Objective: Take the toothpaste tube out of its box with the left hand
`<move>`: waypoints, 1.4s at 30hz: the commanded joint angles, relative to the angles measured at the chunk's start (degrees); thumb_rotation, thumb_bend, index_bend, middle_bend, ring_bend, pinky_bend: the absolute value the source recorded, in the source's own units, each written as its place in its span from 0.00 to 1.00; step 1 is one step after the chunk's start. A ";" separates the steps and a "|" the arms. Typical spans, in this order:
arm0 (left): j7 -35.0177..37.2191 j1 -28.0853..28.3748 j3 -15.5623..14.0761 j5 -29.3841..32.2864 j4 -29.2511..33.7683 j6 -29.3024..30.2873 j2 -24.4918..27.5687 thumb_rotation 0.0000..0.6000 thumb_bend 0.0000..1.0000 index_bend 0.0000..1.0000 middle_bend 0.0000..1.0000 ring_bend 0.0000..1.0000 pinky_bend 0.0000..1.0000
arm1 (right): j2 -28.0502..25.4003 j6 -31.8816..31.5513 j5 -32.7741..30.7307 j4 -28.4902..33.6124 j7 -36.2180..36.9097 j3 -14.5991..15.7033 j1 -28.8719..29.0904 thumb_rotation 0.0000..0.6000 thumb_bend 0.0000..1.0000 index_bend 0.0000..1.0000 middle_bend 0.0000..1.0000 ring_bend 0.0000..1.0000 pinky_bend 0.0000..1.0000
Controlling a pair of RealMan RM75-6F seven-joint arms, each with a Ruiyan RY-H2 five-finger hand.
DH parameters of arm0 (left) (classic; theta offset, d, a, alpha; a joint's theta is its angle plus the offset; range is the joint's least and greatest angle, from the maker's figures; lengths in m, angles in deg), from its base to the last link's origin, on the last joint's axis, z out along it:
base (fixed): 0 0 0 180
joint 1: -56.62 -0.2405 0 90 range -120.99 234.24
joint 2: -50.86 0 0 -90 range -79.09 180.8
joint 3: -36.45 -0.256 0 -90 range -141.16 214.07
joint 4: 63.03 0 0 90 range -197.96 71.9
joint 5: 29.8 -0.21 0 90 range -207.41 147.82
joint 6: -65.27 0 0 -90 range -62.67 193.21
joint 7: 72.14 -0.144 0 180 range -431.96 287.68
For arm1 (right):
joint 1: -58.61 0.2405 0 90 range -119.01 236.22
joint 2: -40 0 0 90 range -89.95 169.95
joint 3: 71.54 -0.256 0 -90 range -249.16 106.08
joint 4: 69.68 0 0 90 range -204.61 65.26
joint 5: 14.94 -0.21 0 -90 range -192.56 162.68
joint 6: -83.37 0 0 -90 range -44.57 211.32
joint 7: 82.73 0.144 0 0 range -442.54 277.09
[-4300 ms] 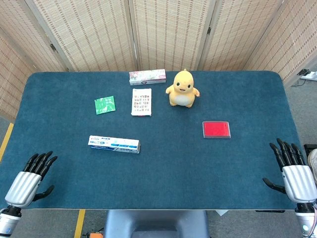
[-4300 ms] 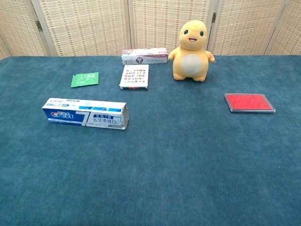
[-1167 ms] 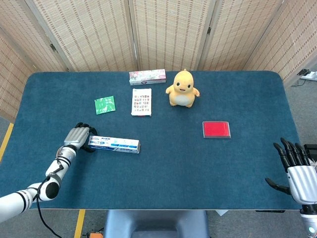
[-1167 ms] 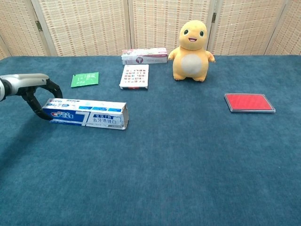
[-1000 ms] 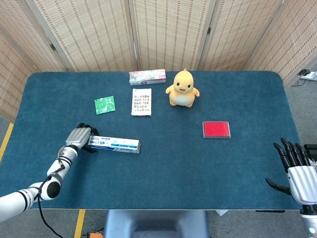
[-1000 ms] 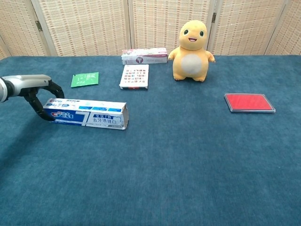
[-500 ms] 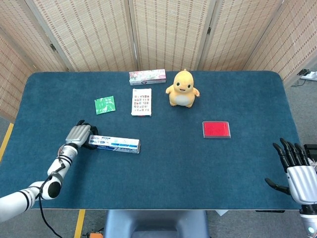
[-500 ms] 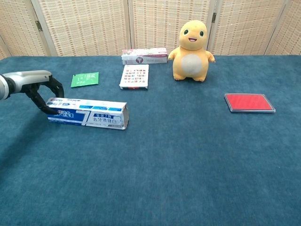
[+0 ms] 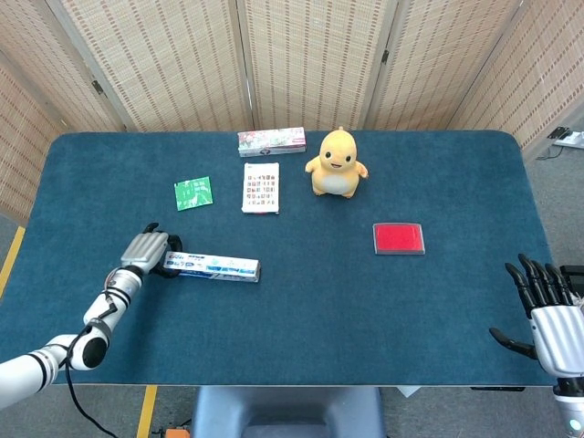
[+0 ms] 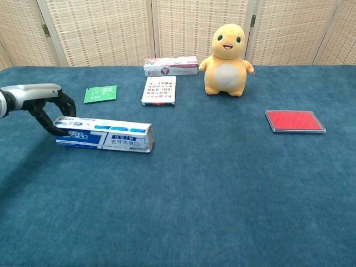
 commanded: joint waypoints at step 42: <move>-42.70 11.03 -5.41 -4.83 32.57 23.83 24.58 1.00 0.37 0.52 0.48 0.25 0.00 | 0.50 -0.48 2.41 -0.33 -1.03 1.07 -0.17 1.00 0.11 0.00 0.00 0.00 0.00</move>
